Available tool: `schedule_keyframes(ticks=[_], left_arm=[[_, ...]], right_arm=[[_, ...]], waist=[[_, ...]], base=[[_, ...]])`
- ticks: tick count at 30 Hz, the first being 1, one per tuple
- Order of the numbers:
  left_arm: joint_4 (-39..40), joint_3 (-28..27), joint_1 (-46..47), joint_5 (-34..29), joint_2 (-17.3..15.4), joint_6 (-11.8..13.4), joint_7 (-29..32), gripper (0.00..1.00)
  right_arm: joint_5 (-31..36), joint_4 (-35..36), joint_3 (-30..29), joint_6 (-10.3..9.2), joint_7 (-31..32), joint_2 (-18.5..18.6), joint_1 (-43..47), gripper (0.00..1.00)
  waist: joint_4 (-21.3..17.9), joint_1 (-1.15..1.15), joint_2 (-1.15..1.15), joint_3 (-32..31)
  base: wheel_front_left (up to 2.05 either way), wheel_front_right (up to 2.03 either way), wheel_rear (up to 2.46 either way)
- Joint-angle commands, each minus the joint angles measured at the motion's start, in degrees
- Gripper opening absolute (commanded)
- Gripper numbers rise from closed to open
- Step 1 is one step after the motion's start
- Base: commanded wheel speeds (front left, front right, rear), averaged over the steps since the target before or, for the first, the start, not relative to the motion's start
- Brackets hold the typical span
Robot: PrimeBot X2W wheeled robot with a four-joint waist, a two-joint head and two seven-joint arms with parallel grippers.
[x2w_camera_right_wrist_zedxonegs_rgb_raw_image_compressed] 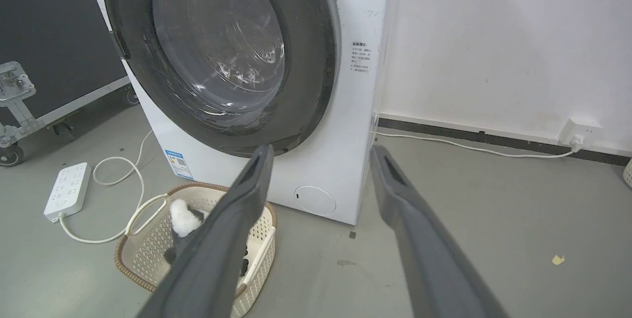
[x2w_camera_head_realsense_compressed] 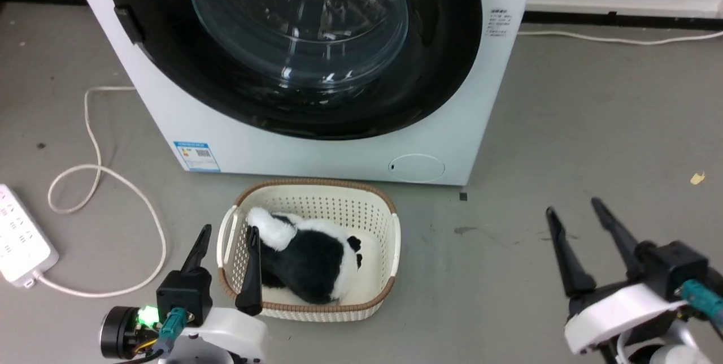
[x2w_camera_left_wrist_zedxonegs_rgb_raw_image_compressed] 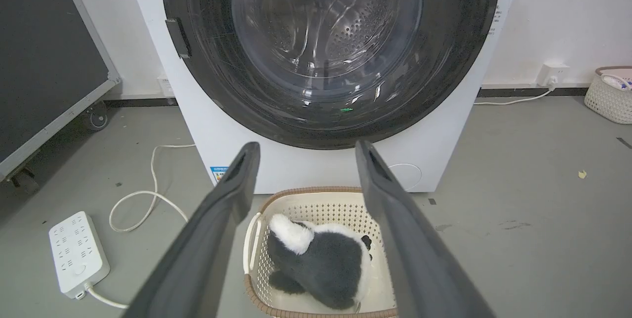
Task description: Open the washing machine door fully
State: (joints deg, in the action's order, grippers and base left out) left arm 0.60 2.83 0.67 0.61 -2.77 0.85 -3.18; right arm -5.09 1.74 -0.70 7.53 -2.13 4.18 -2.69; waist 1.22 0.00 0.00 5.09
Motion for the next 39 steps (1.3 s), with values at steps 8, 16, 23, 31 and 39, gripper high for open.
schedule_keyframes(ticks=[8,16,23,31,39], left_arm=[[0.89,1.4,2.27,-0.04,-0.09,0.91,-1.72,1.0],[1.23,2.2,3.17,0.0,-0.2,1.25,-2.68,1.0],[1.53,2.6,3.65,0.03,-0.33,1.6,-3.39,1.0],[2.19,3.86,4.56,-0.02,-0.47,2.32,-4.59,1.0],[2.52,5.09,5.83,0.32,-0.38,2.9,-5.55,1.0]], right_arm=[[-5.19,0.25,-0.65,-0.01,1.73,2.68,-8.09,1.0],[-9.63,-1.47,-1.97,-0.02,3.0,2.88,-13.7,0.0],[-13.81,-2.83,-3.14,-0.02,4.47,2.65,-17.16,0.0],[-20.69,-7.46,-7.55,-0.02,10.09,1.6,-25.8,0.0],[-23.92,-12.69,-12.2,-0.02,14.38,1.24,-32.99,0.0]], waist=[[0.82,0.0,0.0,3.14],[1.88,0.0,0.0,4.77],[2.89,0.0,0.0,5.85],[4.92,0.0,0.0,8.28],[7.31,0.0,0.0,10.7]], base=[[0.0,0.0,0.0],[0.0,0.0,0.0],[0.0,0.0,0.0],[0.0,0.0,0.0],[0.0,0.0,0.0]])
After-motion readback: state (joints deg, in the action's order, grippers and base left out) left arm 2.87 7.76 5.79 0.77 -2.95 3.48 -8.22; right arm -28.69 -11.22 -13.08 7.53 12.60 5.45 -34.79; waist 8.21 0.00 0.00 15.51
